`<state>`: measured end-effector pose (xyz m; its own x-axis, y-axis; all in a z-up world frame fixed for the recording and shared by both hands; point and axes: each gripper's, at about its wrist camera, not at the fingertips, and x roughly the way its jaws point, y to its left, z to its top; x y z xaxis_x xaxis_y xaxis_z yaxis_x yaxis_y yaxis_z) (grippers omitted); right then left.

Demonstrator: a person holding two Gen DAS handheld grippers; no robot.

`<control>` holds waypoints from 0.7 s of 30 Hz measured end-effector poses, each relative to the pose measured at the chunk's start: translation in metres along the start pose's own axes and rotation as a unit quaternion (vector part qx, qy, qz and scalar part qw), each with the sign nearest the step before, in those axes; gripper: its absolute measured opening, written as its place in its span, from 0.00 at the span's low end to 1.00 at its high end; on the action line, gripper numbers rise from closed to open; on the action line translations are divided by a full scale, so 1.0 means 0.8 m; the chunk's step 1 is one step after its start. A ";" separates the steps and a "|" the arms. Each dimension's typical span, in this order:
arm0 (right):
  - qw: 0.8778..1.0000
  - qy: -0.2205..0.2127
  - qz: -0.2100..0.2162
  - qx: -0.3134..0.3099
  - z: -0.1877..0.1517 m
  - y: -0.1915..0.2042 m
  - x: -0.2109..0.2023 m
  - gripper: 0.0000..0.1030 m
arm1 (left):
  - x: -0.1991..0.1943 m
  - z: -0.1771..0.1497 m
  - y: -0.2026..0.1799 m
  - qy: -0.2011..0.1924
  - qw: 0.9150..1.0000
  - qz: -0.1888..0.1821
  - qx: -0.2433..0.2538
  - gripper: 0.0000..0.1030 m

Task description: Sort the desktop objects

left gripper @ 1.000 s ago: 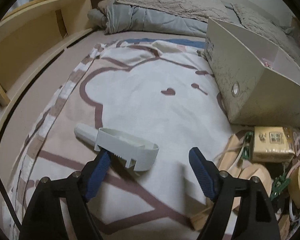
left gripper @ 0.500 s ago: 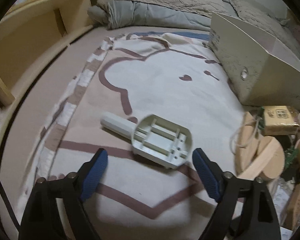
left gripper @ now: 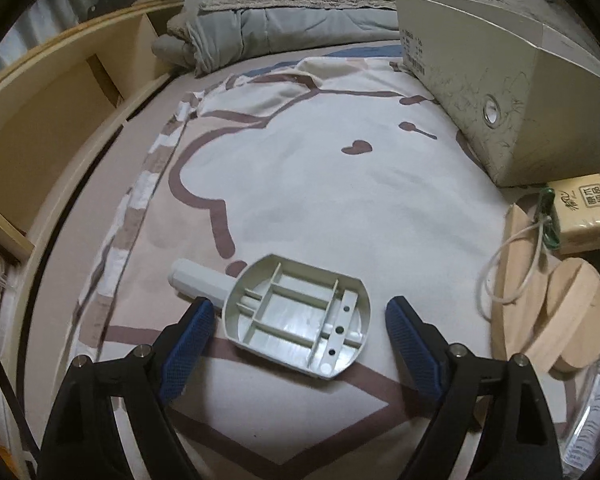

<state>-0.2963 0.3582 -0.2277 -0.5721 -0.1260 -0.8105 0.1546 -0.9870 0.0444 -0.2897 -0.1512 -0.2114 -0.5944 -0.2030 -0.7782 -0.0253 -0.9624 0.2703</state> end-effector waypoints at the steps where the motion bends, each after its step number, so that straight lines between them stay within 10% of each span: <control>1: 1.000 0.000 0.000 0.000 0.000 0.000 0.000 0.81 | 0.000 0.000 0.000 0.000 1.000 0.001 0.000 0.85; 5: 1.000 -0.001 -0.001 -0.001 0.001 0.000 0.000 0.81 | -0.001 -0.001 0.004 -0.004 1.000 -0.009 -0.006 0.64; 21: 0.999 -0.036 -0.013 0.013 0.020 -0.006 -0.030 0.80 | -0.039 0.011 0.007 -0.051 0.998 -0.031 -0.028 0.63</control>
<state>-0.2962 0.3644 -0.1992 -0.6323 -0.1063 -0.7674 0.1188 -0.9921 0.0395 -0.2783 -0.1487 -0.1802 -0.6722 -0.1262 -0.7295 -0.0214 -0.9816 0.1895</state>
